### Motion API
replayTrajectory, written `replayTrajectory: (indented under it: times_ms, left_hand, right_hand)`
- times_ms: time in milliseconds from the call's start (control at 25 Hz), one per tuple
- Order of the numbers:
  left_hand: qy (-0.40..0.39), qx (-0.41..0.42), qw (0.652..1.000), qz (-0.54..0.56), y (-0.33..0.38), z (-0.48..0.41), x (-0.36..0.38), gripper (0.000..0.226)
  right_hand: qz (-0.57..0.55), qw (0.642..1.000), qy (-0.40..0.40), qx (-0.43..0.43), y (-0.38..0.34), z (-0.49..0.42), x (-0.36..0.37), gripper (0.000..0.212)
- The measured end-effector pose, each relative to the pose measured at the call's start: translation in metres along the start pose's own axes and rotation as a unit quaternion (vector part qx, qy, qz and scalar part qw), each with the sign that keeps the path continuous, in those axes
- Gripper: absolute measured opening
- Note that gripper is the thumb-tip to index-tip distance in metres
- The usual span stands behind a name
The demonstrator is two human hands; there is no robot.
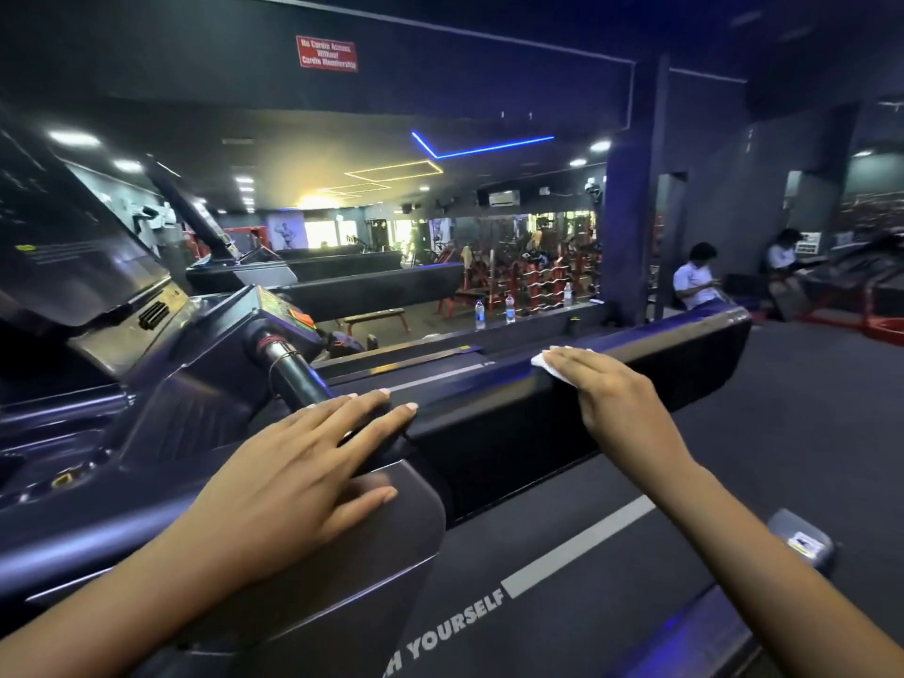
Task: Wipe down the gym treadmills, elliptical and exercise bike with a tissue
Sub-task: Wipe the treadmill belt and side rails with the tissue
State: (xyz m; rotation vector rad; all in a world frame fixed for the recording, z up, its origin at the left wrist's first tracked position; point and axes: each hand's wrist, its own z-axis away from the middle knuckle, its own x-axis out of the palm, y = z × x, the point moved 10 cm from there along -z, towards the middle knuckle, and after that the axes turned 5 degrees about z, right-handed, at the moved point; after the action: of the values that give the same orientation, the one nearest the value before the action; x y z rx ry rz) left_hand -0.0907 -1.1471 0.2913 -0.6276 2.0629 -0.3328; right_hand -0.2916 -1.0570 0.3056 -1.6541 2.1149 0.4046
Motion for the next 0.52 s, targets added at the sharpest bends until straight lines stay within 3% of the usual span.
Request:
replayTrajectory:
  times_ms: [80,240,520]
  left_hand:
    - [-0.004,0.011,1.000,0.006,0.006,-0.012,0.003,0.061]
    - [-0.020,0.043,0.999,-0.010,0.013,-0.019,0.014,0.061]
    - [-0.021,0.036,0.999,-0.004,0.012,-0.018,0.015,0.061]
  right_hand:
    - [-0.032,0.998,-0.005,-0.051,-0.025,-0.009,0.000,0.045]
    - [-0.080,0.980,-0.094,-0.154,-0.075,-0.005,0.032,0.052]
    - [-0.023,0.989,-0.146,-0.028,0.033,-0.013,0.048,0.059]
